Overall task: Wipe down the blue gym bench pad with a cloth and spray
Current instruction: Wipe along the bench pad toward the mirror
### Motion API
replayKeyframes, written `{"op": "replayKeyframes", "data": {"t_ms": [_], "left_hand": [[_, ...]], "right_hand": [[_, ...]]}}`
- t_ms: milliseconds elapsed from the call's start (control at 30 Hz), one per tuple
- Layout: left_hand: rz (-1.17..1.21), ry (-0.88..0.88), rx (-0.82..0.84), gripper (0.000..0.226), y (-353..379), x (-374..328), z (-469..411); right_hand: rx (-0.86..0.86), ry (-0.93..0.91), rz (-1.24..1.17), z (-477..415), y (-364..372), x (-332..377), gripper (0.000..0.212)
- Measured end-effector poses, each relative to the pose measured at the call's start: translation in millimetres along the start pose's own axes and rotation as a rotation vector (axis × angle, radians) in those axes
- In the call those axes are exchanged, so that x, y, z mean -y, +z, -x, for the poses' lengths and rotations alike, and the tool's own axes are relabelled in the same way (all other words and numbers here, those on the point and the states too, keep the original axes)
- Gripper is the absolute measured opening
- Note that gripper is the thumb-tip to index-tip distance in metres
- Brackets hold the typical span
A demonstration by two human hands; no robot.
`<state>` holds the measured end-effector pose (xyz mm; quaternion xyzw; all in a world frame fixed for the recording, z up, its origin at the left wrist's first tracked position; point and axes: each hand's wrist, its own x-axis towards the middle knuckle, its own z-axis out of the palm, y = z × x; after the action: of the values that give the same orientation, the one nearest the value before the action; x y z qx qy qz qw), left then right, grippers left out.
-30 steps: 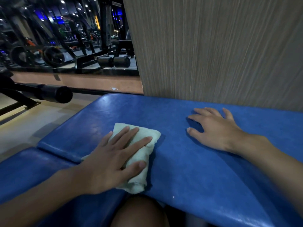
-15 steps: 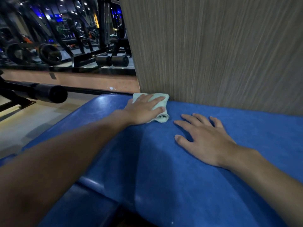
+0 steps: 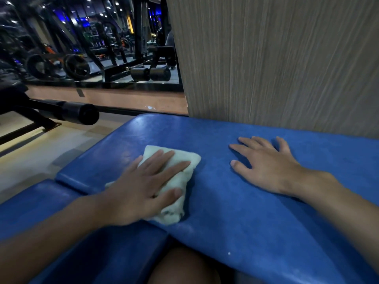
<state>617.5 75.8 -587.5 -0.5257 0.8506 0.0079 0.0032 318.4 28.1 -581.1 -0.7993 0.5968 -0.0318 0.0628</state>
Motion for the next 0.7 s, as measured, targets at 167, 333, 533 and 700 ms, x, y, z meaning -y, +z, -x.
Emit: {"op": "replayKeyframes", "data": {"t_ms": [167, 333, 533, 700], "left_hand": [[0.036, -0.052, 0.053, 0.072, -3.6, -0.9, 1.4], [0.011, -0.06, -0.035, 0.078, 4.7, 23.9, -75.9], [0.099, -0.142, -0.033, 0.068, -0.1, 41.8, -191.1], [0.099, -0.159, -0.019, 0.079, 3.2, 41.6, -187.8]], "right_hand": [[-0.029, -0.056, -0.075, -12.7, -4.1, 20.7, 0.059], [-0.002, -0.068, -0.032, -23.6, 11.4, 25.1, 0.062], [-0.026, -0.075, -0.042, -25.2, 13.7, 22.4, 0.062], [-0.025, -0.071, -0.045, -24.4, 12.5, 22.2, 0.063]]}}
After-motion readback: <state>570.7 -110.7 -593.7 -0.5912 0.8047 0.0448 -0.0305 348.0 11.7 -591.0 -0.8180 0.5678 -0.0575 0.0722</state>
